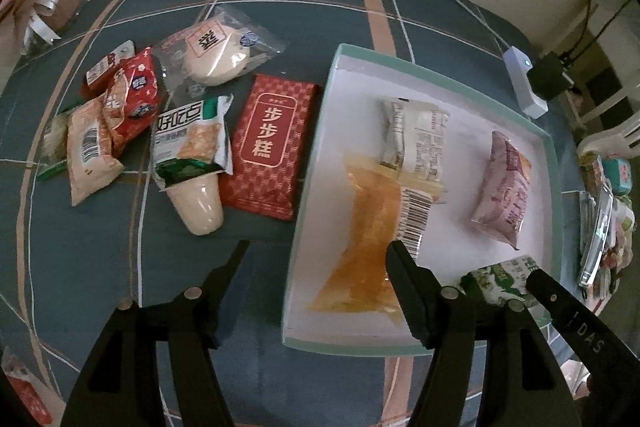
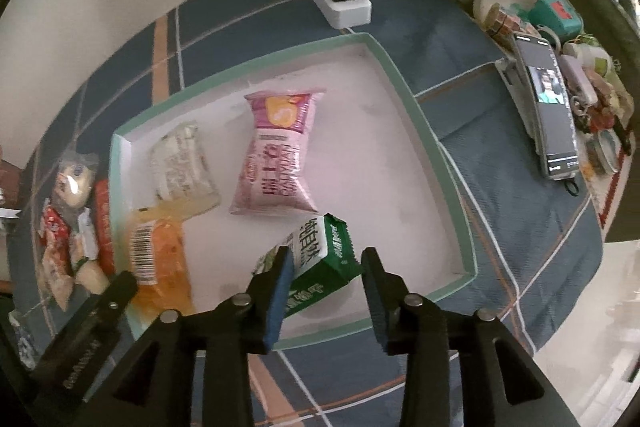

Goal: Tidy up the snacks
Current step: 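Lower both packs into the tray and open both grippers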

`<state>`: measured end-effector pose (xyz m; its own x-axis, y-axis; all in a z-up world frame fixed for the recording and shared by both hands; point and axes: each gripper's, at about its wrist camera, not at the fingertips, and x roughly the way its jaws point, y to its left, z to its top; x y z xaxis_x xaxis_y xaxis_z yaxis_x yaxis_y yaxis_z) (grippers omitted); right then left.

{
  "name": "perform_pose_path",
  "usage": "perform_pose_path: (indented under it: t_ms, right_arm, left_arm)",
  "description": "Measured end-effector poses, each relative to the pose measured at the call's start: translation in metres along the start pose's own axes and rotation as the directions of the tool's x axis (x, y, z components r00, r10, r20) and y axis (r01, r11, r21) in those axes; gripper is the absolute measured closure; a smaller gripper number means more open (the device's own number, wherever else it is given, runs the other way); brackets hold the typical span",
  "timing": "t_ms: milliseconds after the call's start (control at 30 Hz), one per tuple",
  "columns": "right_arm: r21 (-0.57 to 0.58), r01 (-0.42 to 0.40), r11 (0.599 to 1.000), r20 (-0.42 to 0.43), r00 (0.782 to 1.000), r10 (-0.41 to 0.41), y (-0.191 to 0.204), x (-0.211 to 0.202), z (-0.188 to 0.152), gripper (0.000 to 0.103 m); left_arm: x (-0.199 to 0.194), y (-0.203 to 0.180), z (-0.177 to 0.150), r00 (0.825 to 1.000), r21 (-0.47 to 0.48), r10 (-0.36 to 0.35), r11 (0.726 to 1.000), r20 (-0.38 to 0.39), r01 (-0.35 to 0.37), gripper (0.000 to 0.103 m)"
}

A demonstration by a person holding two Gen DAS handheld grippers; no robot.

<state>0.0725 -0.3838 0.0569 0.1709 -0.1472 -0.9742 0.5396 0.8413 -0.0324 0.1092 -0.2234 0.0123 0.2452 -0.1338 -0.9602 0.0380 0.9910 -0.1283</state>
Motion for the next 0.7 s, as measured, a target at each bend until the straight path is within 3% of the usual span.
perform_pose_path:
  t_ms: [167,267,300,333,567,700]
  right_arm:
    - [0.001,0.014,1.000,-0.005,1.000,-0.014,-0.002,0.001,-0.001,0.060]
    - [-0.017,0.035,0.999,-0.011,0.999,-0.035,0.000,0.003,-0.002,0.046]
    - [-0.022,0.041,0.999,-0.013,0.999,-0.041,0.000,0.004,-0.003,0.043]
    - [-0.029,0.047,0.998,-0.016,0.999,-0.047,0.001,0.005,-0.003,0.043]
    - [-0.037,0.054,0.998,-0.019,0.998,-0.055,0.002,0.007,-0.002,0.039]
    - [-0.032,0.043,0.999,-0.025,0.999,-0.043,0.003,0.008,-0.003,0.025]
  left_arm:
    - [0.001,0.003,-0.001,1.000,-0.014,0.006,1.000,-0.009,-0.006,0.034]
    - [0.003,0.005,-0.001,1.000,-0.020,0.011,1.000,-0.012,-0.011,0.034]
    - [0.004,0.005,-0.001,1.000,-0.023,0.014,1.000,-0.013,-0.014,0.028]
    - [0.004,0.007,-0.002,1.000,-0.025,0.016,1.000,-0.014,-0.016,0.021]
    - [0.002,0.011,-0.004,0.999,-0.036,0.025,0.999,-0.021,-0.026,0.020]
    - [0.004,0.014,-0.005,0.999,-0.055,0.038,0.998,-0.030,-0.039,0.015]
